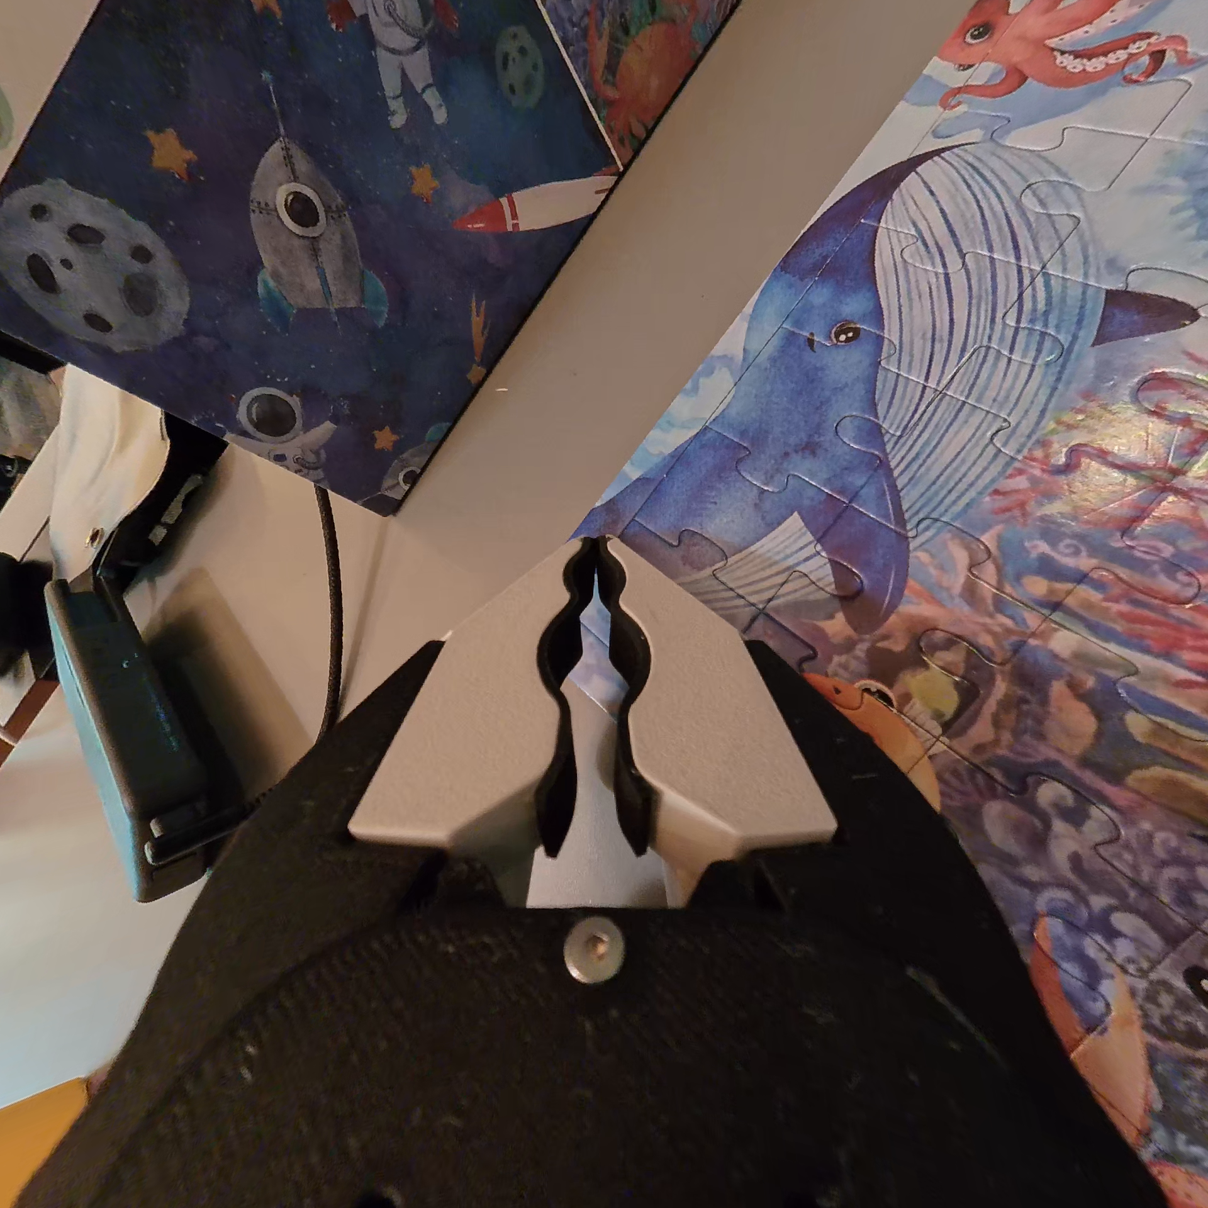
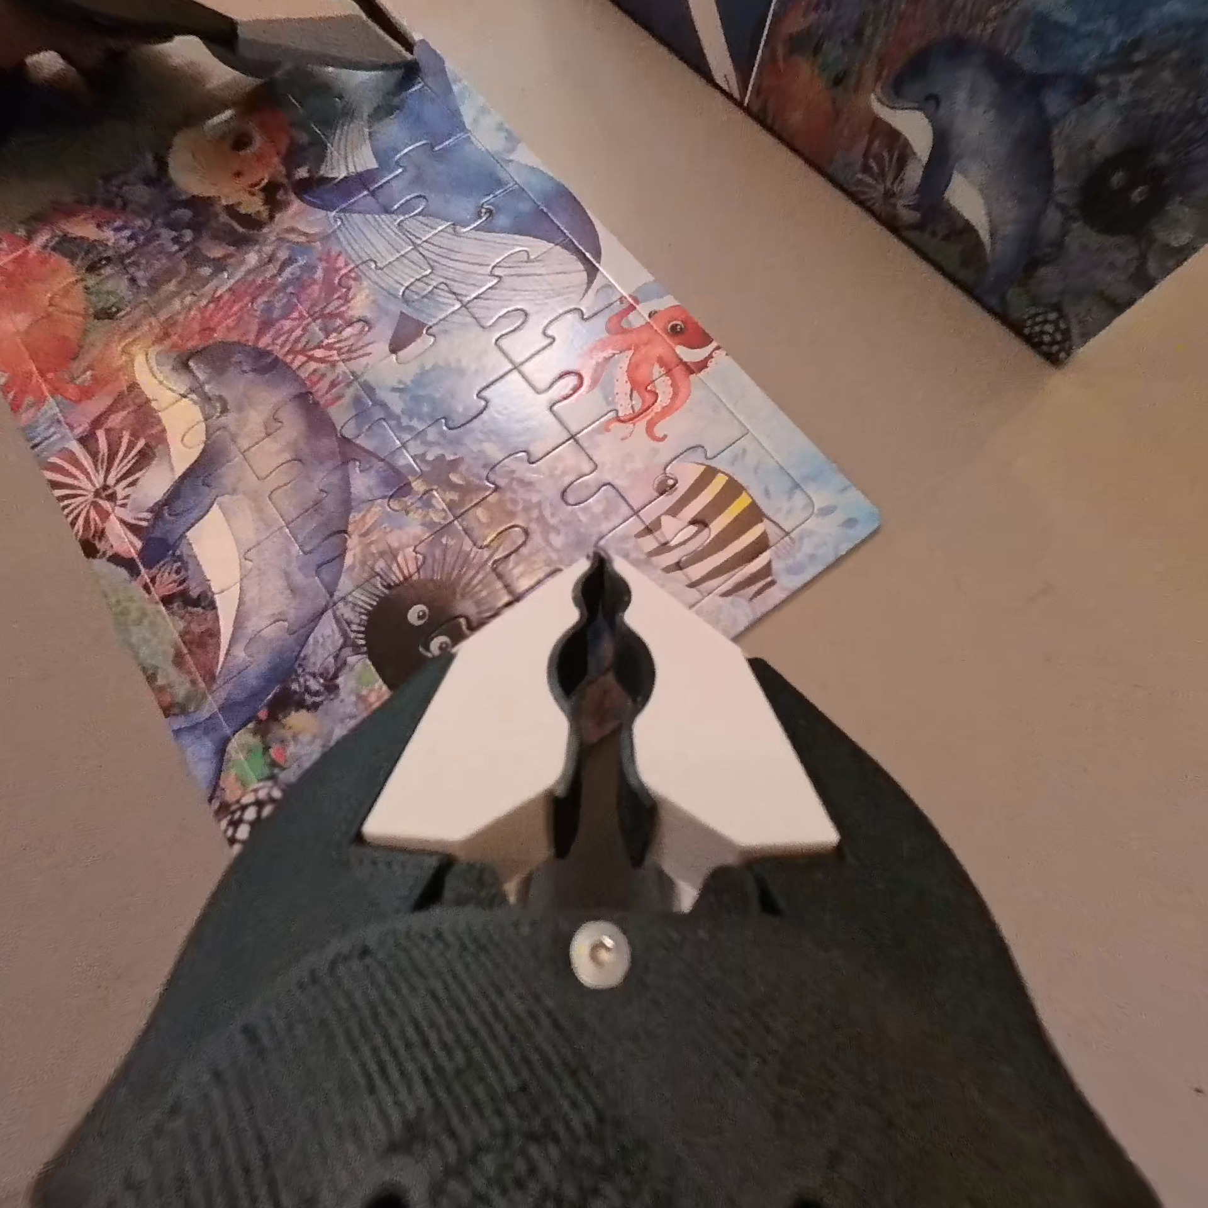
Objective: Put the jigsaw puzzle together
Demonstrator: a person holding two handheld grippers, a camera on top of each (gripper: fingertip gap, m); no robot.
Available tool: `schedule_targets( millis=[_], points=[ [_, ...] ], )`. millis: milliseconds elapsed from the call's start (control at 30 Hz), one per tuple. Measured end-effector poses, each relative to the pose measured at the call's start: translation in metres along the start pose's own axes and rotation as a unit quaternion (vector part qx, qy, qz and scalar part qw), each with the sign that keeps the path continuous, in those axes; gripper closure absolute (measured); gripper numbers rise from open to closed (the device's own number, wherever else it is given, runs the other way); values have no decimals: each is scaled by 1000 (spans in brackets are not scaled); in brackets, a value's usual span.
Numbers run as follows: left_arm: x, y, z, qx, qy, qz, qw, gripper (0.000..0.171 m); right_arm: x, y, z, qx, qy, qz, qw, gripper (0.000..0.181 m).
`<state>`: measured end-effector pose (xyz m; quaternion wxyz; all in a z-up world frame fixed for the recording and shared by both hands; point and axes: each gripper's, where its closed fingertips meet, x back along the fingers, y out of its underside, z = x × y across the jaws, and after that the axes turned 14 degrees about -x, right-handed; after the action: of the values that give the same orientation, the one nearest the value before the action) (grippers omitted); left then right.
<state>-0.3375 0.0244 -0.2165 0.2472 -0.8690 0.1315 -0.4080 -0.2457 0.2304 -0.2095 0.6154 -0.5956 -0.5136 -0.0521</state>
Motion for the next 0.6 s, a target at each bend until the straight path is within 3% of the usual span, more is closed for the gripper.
schedule_targets(
  millis=[300, 600],
  points=[
    [0, 0, 0, -1, -1, 0, 1000, 171, 3, 4, -25, 44, -73, 6, 996, 181],
    [0, 0, 0, -3, -3, -1, 1000, 171, -1, 5, -26, 59, -58, 2, 997, 181]
  ],
)
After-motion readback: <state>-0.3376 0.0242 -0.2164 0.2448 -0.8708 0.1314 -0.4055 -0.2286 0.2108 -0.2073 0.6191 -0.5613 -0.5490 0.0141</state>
